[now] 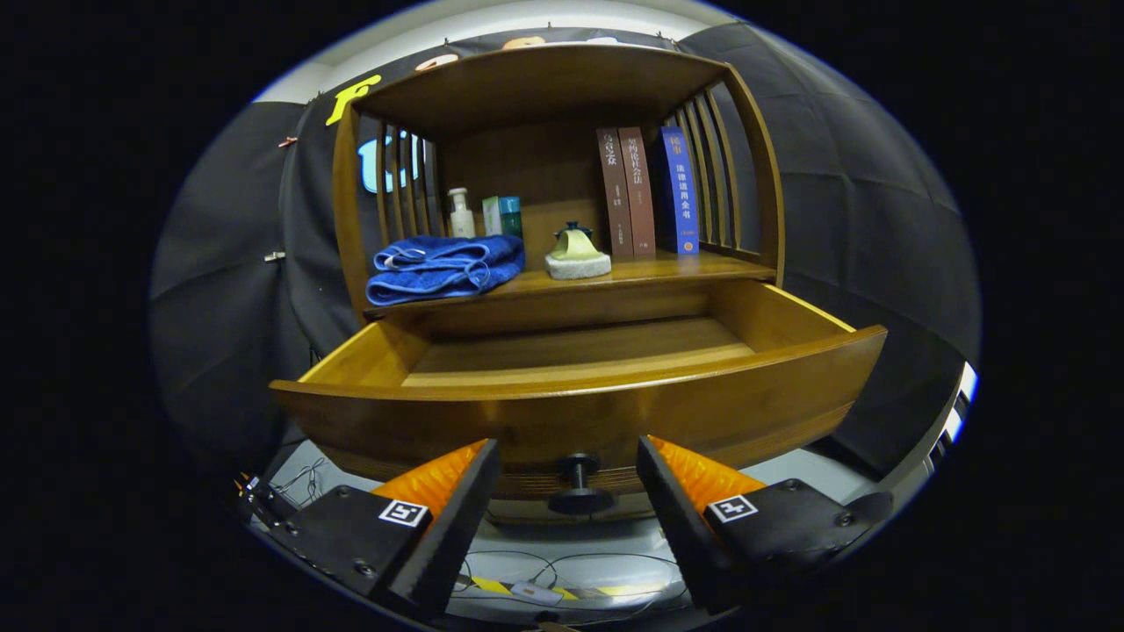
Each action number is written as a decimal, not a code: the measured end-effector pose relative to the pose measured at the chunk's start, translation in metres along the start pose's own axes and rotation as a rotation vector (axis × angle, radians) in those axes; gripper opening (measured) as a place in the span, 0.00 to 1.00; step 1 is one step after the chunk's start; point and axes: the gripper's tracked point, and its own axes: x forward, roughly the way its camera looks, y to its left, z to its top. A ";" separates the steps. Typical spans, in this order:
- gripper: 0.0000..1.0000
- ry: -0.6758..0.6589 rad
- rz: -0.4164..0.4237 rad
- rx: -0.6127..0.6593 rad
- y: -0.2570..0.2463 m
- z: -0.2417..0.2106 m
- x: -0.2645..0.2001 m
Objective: Pull open the drawer, take out the items inside it, and place them on the countertop above the cabinet.
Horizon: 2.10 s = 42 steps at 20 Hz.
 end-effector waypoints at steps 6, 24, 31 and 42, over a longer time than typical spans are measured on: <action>0.99 0.008 -0.003 0.010 0.001 -0.002 0.004; 1.00 0.030 0.019 0.023 -0.001 0.037 0.125; 1.00 0.039 0.021 0.025 -0.002 0.046 0.156; 0.99 0.053 0.017 0.044 -0.003 0.046 0.162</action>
